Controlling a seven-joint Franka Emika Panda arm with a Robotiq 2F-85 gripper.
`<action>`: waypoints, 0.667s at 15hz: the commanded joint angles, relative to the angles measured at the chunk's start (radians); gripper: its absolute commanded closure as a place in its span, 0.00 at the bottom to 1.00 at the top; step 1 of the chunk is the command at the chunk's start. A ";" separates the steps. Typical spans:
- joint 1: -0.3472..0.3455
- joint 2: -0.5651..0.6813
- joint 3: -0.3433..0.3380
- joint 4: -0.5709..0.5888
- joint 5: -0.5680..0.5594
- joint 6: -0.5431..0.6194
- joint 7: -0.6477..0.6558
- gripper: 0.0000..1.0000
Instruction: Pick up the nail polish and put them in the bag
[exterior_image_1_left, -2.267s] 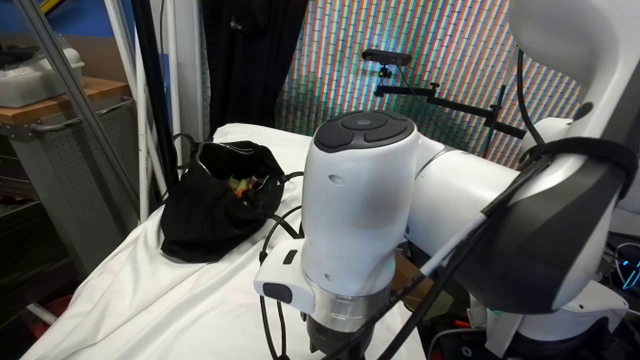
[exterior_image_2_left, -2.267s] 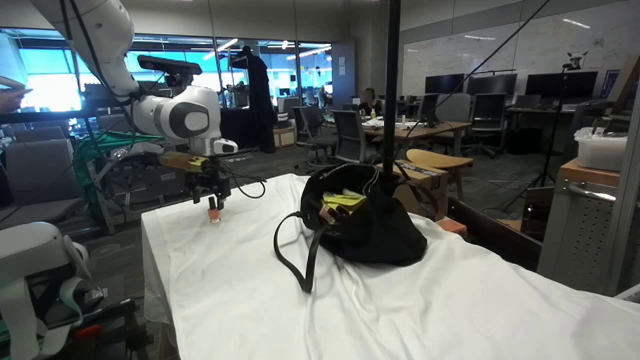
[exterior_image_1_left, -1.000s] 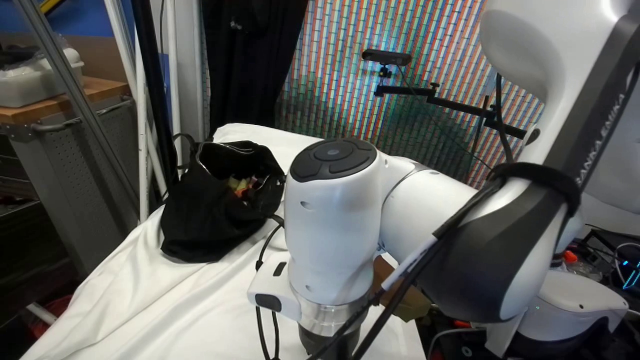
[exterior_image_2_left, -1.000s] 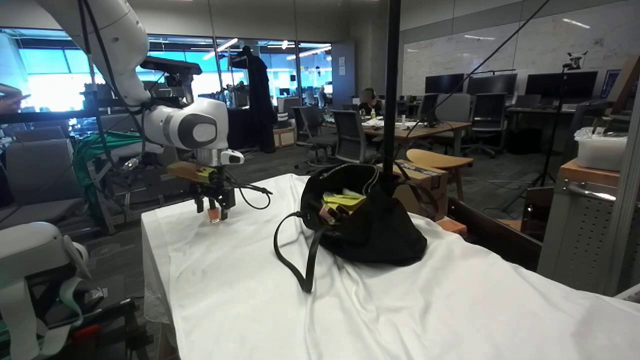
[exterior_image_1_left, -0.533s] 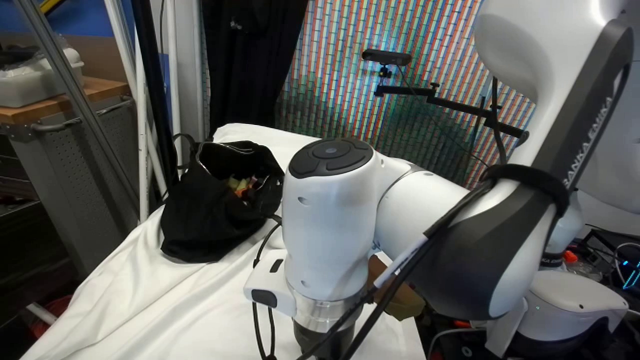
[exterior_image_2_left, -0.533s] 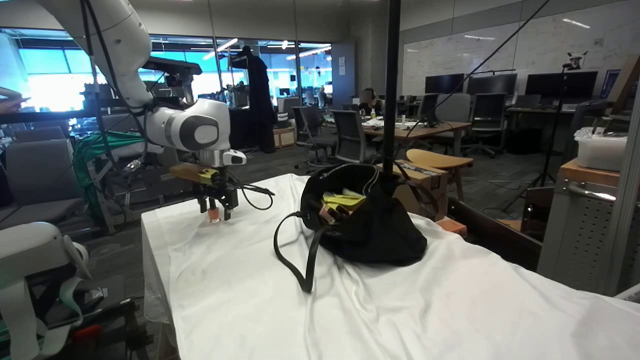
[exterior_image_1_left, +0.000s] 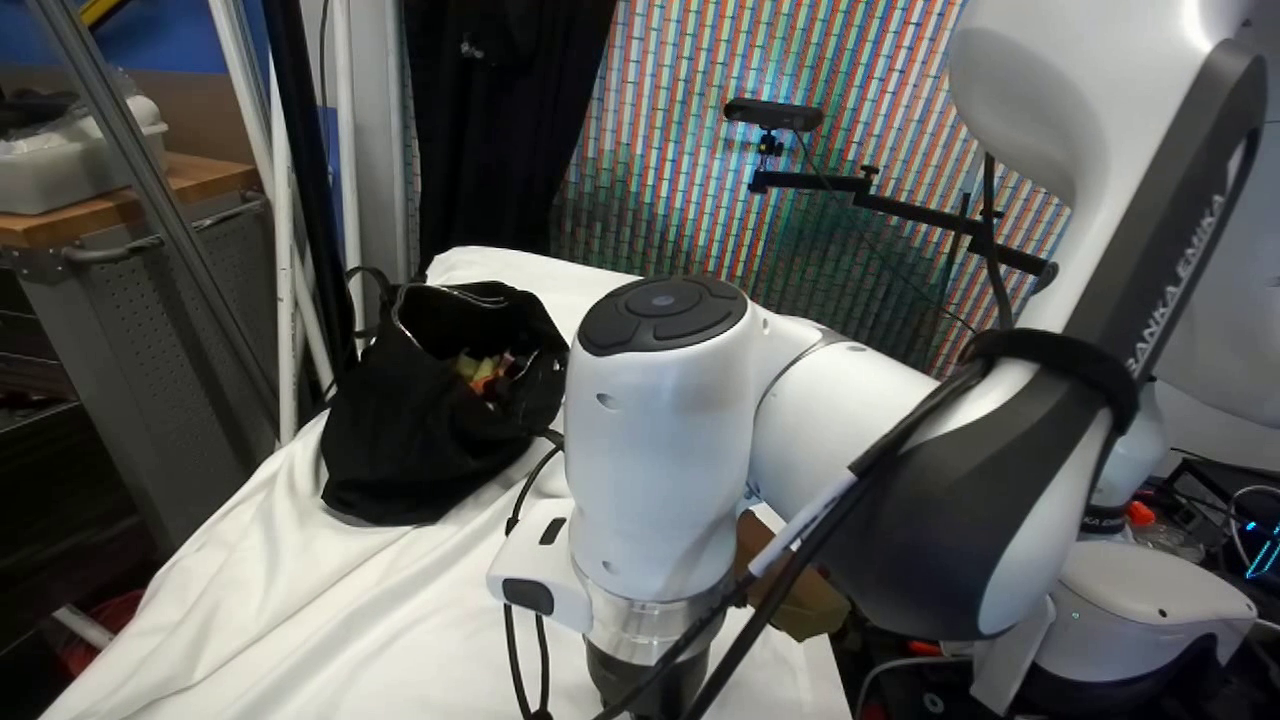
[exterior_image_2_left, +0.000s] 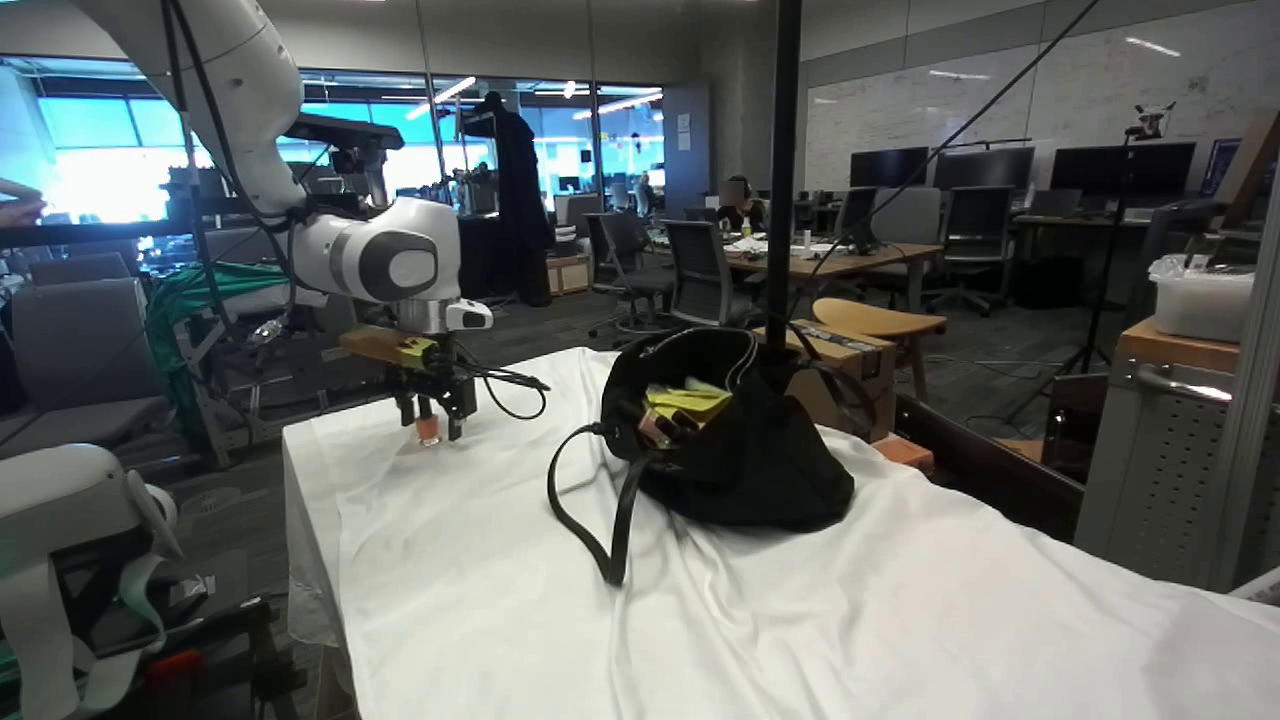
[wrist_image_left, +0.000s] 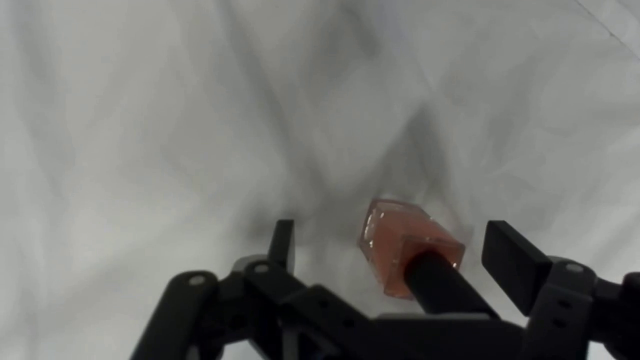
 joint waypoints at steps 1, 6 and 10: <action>0.014 0.015 -0.015 0.004 -0.018 0.021 -0.002 0.32; 0.011 0.008 -0.015 -0.002 -0.017 0.025 -0.004 0.66; 0.005 -0.009 -0.018 -0.004 -0.019 -0.013 -0.012 0.83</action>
